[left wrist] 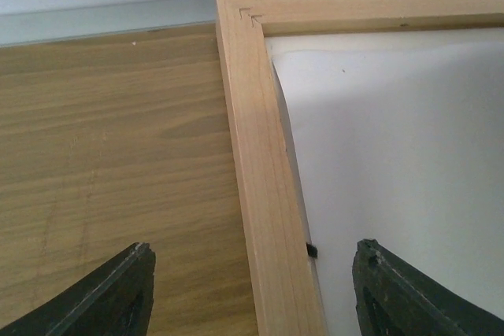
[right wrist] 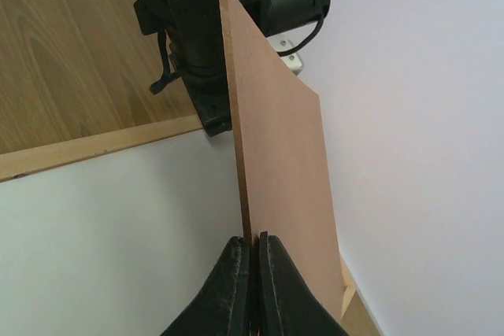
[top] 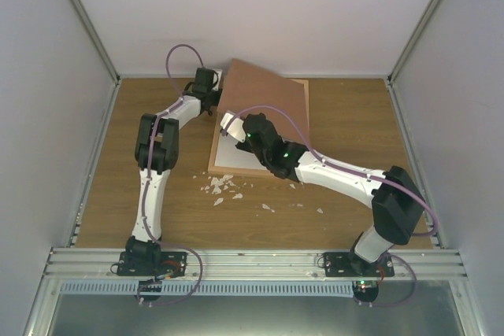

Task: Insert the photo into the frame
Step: Adjust the photo in the photo frame.

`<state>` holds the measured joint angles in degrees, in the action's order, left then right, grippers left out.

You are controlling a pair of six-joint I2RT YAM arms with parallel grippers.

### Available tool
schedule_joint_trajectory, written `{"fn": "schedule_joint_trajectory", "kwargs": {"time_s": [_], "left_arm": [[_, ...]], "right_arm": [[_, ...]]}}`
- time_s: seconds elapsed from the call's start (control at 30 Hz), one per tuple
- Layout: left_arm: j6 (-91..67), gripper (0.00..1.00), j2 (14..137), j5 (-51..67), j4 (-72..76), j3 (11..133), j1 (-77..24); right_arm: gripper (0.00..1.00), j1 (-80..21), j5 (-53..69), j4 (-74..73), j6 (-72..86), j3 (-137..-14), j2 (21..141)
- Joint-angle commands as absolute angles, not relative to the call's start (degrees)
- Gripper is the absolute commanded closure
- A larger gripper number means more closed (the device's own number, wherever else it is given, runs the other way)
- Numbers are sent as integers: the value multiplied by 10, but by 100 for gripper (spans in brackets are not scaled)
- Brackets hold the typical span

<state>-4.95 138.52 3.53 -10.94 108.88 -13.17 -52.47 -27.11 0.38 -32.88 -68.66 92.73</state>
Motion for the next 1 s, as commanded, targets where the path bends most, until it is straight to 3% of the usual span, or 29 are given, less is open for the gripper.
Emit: {"fn": "schedule_joint_trajectory", "kwargs": {"time_s": [0.0, 0.27, 0.53, 0.63, 0.97], "left_arm": [[-53, 31, 1421, 14, -133, 1138, -136], [-63, 42, 1449, -11, -174, 1186, -136], [-83, 79, 1423, -16, -161, 1156, -125], [-82, 88, 1411, -2, -158, 1146, -124], [-79, 100, 1358, 23, -138, 1086, -124]], "right_arm": [[99, -512, -286, 3, -305, -706, 937], [99, -512, -286, 3, -303, -696, 934], [99, -512, -283, 3, -303, -690, 933], [99, -512, -283, 3, -303, -689, 933], [99, -512, -278, -12, -298, -680, 930]]}}
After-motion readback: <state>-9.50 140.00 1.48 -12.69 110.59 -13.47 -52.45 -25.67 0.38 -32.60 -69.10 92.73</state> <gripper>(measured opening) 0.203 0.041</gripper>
